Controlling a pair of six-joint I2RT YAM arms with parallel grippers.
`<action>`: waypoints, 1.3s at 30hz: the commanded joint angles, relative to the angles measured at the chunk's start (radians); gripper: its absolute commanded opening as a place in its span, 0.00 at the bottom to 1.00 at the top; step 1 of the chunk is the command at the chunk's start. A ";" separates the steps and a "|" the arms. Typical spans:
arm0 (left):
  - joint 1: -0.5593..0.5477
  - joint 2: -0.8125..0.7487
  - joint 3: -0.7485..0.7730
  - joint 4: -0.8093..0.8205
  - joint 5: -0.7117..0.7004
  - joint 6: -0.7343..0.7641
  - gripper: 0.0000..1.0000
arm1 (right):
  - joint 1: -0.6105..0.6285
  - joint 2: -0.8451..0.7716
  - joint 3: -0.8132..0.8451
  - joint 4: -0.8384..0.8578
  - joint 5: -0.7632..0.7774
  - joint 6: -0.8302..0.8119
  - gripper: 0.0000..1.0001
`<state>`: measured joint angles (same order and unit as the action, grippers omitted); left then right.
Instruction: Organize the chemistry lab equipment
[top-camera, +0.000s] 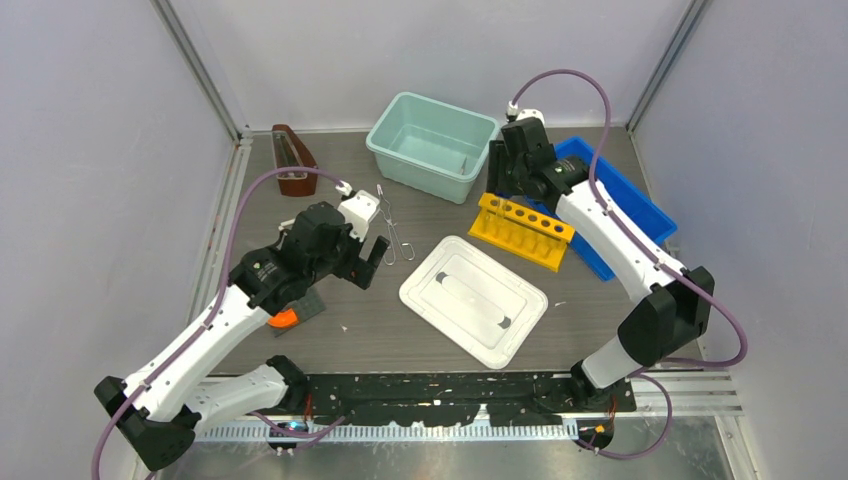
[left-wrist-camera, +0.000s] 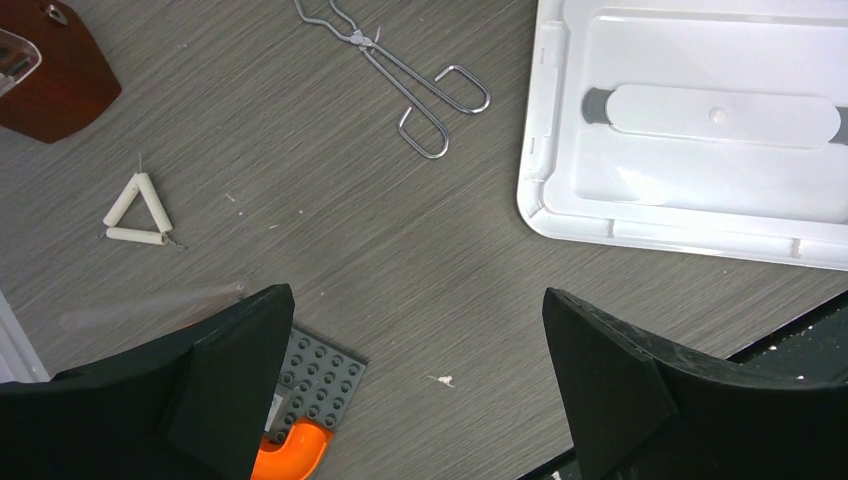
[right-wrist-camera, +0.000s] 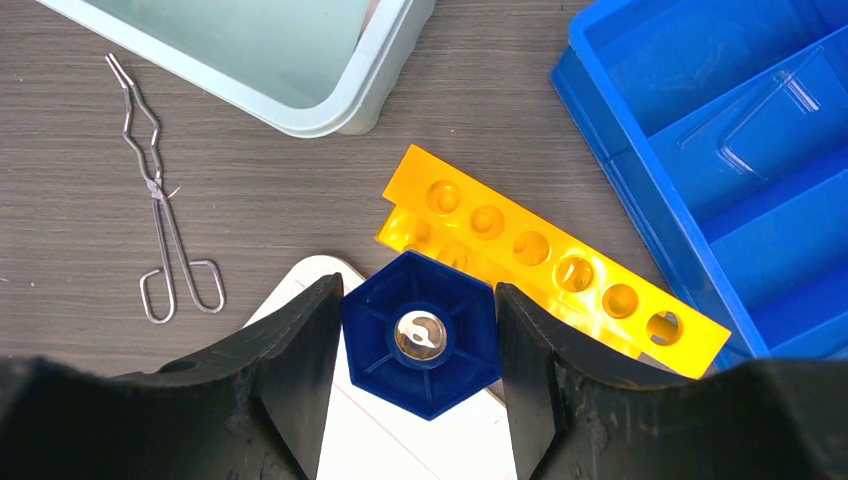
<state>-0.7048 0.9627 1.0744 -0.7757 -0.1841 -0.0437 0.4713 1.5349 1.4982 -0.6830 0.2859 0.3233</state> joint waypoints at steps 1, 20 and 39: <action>-0.002 0.001 -0.005 0.038 -0.018 0.007 1.00 | 0.006 -0.007 0.108 -0.026 -0.004 0.000 0.36; -0.002 0.007 -0.009 0.038 -0.010 0.010 1.00 | 0.006 -0.074 0.132 -0.163 -0.035 0.047 0.35; -0.002 0.012 -0.014 0.039 -0.008 0.015 1.00 | 0.006 -0.064 0.055 -0.027 -0.039 -0.014 0.33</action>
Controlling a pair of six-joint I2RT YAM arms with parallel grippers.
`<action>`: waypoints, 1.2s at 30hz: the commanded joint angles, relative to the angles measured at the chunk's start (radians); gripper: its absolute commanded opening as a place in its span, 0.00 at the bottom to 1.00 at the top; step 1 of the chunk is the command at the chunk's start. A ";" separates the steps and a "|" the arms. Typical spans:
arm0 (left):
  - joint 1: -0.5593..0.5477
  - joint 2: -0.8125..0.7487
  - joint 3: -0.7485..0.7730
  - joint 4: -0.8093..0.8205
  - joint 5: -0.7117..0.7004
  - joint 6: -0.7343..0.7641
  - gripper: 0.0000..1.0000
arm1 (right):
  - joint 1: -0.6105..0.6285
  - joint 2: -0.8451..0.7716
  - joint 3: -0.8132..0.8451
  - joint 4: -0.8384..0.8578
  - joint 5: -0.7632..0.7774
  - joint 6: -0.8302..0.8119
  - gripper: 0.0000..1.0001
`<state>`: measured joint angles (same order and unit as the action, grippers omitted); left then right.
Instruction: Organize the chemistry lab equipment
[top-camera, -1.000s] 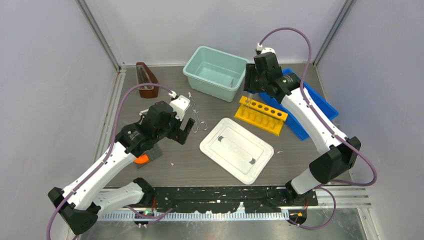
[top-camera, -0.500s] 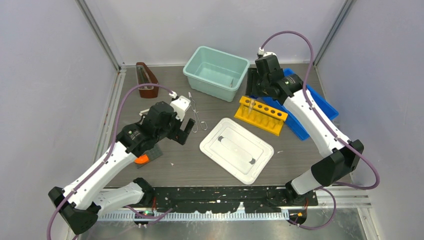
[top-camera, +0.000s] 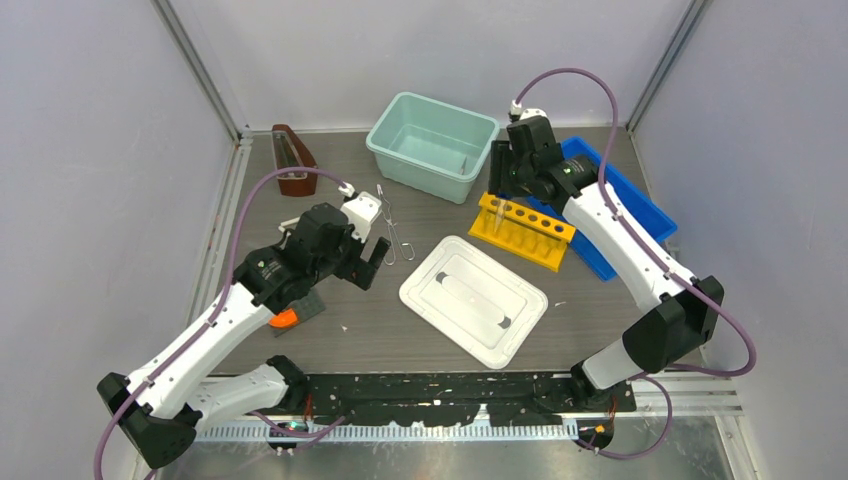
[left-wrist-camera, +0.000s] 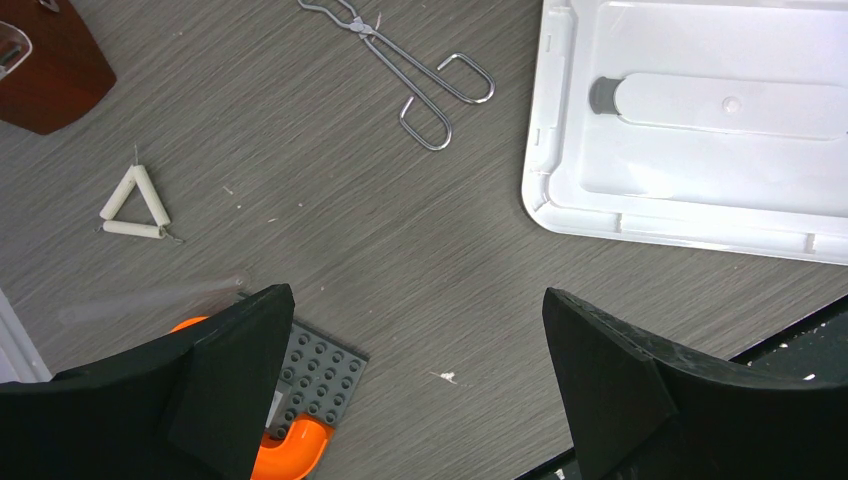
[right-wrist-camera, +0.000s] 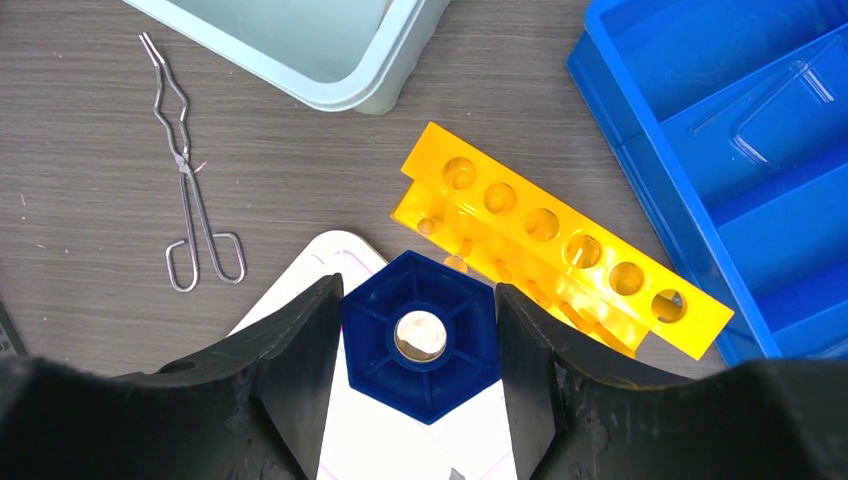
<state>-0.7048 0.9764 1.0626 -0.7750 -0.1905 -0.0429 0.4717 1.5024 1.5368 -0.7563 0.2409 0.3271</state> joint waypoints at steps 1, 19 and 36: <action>-0.002 -0.001 -0.001 0.039 -0.001 0.013 1.00 | 0.005 -0.032 0.023 0.040 0.005 -0.018 0.33; -0.002 0.004 -0.002 0.039 0.003 0.012 1.00 | 0.005 -0.056 0.062 0.034 0.051 -0.029 0.33; -0.002 0.017 -0.002 0.040 0.002 0.012 1.00 | 0.002 -0.022 -0.068 0.110 0.075 -0.017 0.33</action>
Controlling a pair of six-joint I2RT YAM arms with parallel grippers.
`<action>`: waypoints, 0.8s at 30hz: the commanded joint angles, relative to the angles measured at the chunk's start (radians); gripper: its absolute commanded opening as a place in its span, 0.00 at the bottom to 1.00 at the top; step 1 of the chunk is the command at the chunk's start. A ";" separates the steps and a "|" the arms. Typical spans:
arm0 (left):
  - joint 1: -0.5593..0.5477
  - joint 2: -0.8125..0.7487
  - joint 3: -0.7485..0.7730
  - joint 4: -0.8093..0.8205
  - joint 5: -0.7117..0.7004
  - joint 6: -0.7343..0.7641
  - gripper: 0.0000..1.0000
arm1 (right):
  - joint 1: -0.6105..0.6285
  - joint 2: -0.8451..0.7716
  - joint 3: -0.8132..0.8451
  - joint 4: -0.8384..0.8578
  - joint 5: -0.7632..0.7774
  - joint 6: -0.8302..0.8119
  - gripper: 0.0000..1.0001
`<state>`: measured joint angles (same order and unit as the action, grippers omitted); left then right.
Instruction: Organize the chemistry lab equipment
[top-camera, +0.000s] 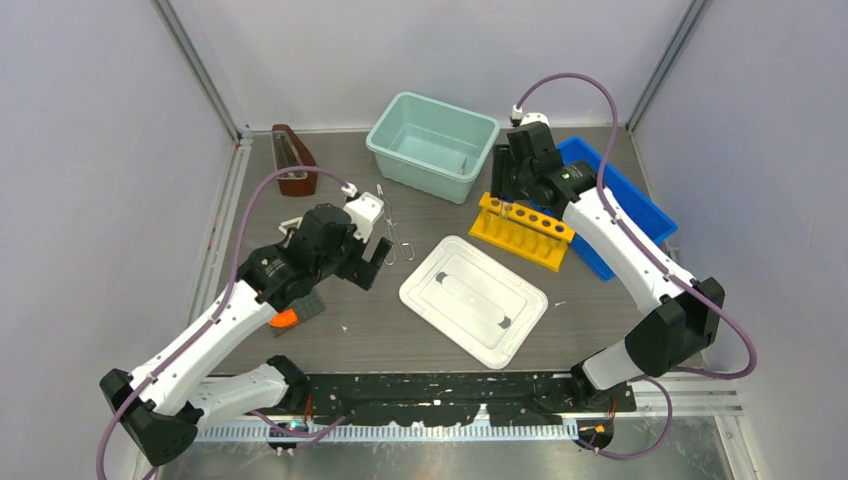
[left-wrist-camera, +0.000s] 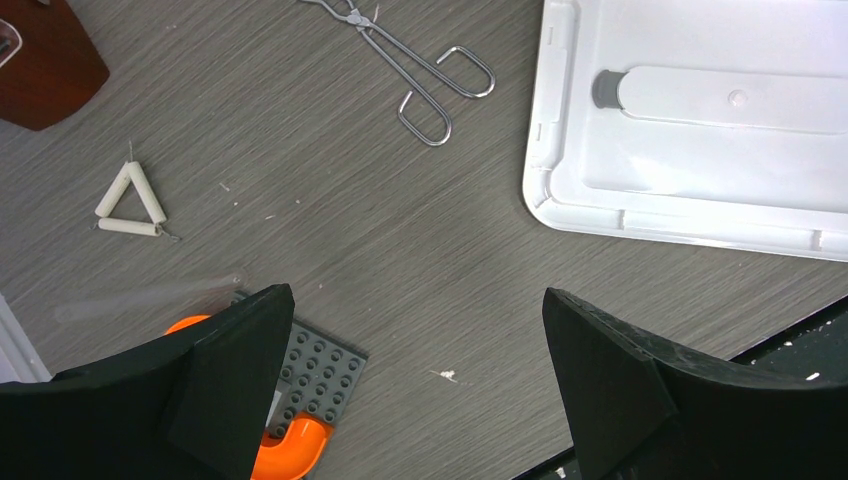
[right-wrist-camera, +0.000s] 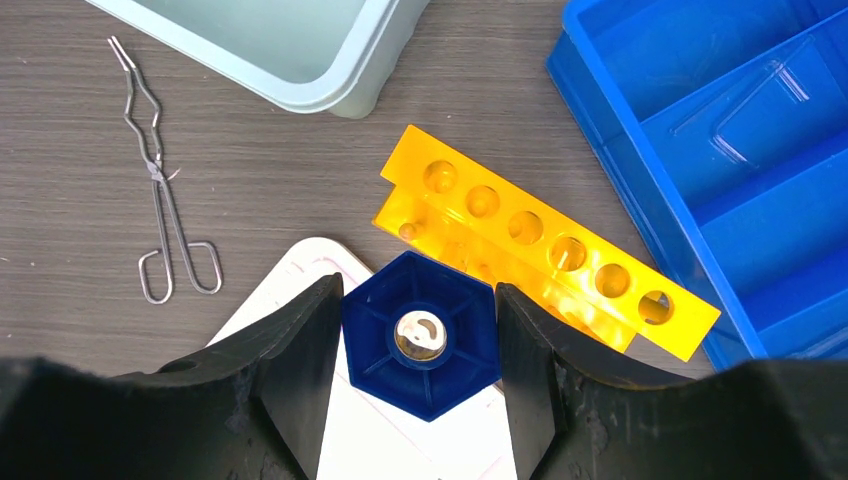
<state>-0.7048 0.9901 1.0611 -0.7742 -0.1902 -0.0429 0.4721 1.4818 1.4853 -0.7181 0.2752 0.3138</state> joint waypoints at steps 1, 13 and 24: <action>-0.002 0.005 0.000 0.038 0.001 0.012 1.00 | 0.002 0.006 -0.022 0.074 0.041 -0.003 0.33; -0.002 0.030 -0.003 0.047 -0.114 -0.033 1.00 | 0.000 0.024 -0.129 0.155 0.026 0.036 0.43; 0.038 0.140 0.027 0.046 -0.323 -0.248 1.00 | -0.001 -0.034 -0.103 0.069 0.011 0.097 0.77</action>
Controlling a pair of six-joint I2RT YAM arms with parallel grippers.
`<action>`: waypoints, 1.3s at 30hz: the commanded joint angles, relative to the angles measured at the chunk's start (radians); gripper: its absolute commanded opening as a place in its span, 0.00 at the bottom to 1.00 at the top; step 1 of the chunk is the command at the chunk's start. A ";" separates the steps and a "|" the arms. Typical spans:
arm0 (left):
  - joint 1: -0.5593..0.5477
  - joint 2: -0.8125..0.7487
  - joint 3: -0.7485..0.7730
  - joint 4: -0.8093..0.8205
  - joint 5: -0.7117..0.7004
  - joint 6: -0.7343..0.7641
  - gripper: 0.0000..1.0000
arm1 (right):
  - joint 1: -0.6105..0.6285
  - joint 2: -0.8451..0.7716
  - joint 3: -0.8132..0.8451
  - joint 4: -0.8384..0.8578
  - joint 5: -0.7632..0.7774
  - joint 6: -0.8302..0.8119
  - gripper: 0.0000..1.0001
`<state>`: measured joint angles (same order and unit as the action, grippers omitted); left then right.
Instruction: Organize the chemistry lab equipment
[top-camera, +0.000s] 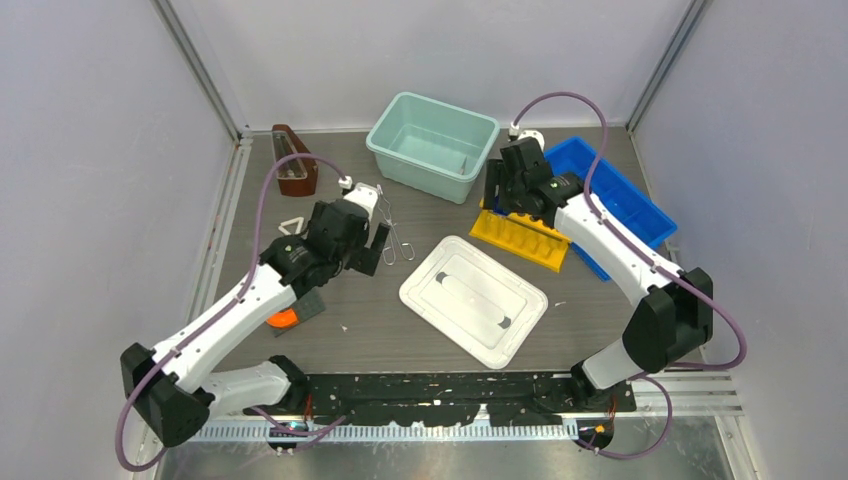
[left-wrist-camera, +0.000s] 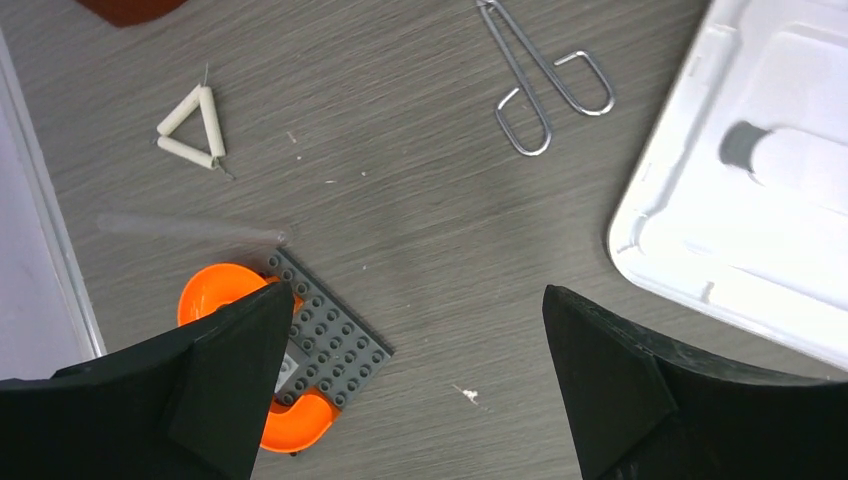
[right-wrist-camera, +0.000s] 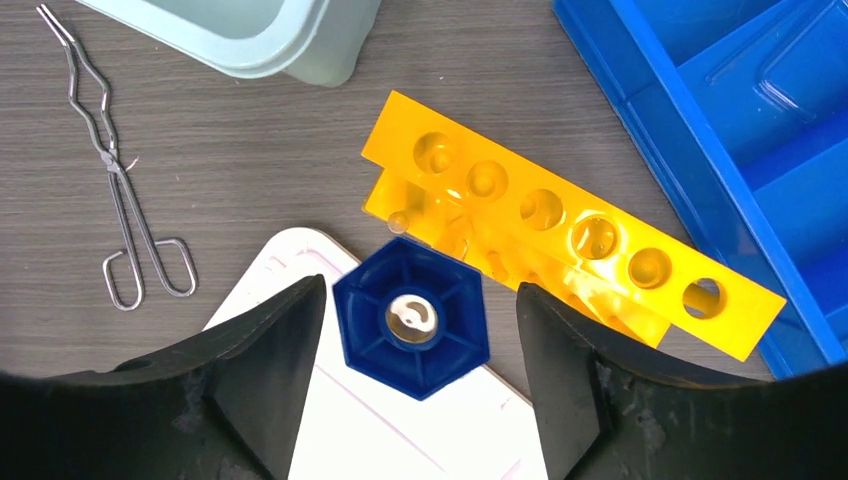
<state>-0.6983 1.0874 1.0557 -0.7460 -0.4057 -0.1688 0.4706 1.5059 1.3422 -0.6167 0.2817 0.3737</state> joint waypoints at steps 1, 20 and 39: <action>0.058 0.056 0.039 0.016 -0.105 -0.145 1.00 | 0.000 -0.067 0.047 -0.053 0.003 0.039 0.80; 0.533 0.405 0.177 0.088 0.084 -0.129 0.75 | 0.002 -0.343 -0.036 -0.085 -0.229 0.104 0.79; 0.739 0.782 0.319 0.250 0.321 -0.030 0.48 | 0.002 -0.435 -0.058 -0.084 -0.254 0.107 0.79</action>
<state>0.0338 1.8484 1.3209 -0.5343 -0.1440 -0.2329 0.4702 1.0859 1.2884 -0.7300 0.0341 0.4755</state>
